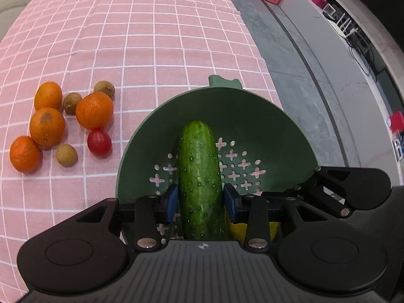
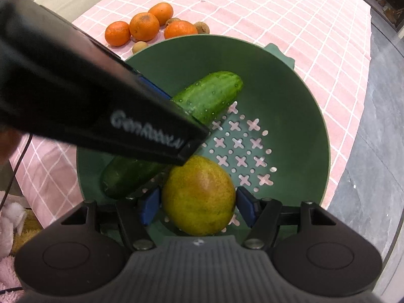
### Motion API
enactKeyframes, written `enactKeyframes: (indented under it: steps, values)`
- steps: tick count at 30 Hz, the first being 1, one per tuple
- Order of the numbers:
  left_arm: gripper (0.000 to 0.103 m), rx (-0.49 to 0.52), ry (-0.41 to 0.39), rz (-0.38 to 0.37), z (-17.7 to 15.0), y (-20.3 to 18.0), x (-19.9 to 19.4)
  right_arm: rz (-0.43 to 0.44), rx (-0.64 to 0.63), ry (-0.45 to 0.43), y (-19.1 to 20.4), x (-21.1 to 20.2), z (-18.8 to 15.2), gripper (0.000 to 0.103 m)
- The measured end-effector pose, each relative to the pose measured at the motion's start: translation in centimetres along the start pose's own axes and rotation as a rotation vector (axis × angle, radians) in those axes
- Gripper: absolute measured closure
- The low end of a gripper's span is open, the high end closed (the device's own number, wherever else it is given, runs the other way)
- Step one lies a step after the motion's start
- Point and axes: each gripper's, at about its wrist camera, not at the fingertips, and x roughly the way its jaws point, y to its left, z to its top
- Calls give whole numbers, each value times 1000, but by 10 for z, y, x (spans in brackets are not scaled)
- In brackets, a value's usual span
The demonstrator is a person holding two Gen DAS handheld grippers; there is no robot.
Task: Organize fruits
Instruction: 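Carry the cucumber and pear into the green colander and release both, then move both tools back to the oranges and grasp one orange each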
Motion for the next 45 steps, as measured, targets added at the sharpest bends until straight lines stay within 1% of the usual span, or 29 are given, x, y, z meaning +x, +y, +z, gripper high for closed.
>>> enactKeyframes:
  steps: [3, 7, 9, 10, 11, 14, 16, 18, 21, 25, 27, 30, 33, 36, 39, 43, 45]
  values:
    - [59, 10, -13, -3, -2, -1, -2, 1, -3, 7, -1, -2, 2, 41]
    - [52, -3, -30, -21, -2, 4, -5, -15, 1, 3, 1, -3, 2, 40]
    - [48, 0, -43, -20, -4, 5, -9, -35, -4, -9, 10, -4, 0, 35]
    - [47, 2, -50, -22, -4, 5, -11, -48, -3, -13, 10, -6, 0, 30]
    - [46, 4, -55, -25, -4, 4, -13, -60, -1, -19, 11, -10, 1, 28]
    - [46, 12, -82, -23, -7, 4, -25, -87, 7, -39, 11, -16, 2, 27]
    - [45, 15, -109, -20, -9, 5, -36, -110, 18, -61, 13, -22, 3, 23]
    - [43, 9, -137, -21, -11, 8, -49, -127, 31, -88, 15, -28, 3, 23]
    - [41, 0, -188, -21, -14, 12, -65, -169, 56, -134, 19, -36, -2, 18]
    - [40, 1, -252, 6, -20, 20, -87, -199, 125, -219, 22, -48, -4, 18]
    - [40, -1, -282, 20, -23, 25, -96, -197, 163, -274, 25, -56, -1, 18]
    - [40, -21, -322, 36, -27, 38, -107, -165, 201, -353, 33, -67, 3, 18]
    - [40, -61, -357, 49, -31, 57, -118, -129, 218, -401, 45, -71, 15, 18]
    - [40, -105, -404, 62, -35, 77, -128, -93, 227, -423, 54, -70, 26, 18]
    - [40, -144, -441, 69, -37, 95, -132, -60, 224, -426, 60, -63, 46, 18]
    - [40, -195, -478, 68, -39, 120, -128, -62, 193, -424, 72, -51, 68, 18]
    - [40, -227, -482, 60, -40, 132, -124, -64, 178, -418, 75, -44, 78, 19]
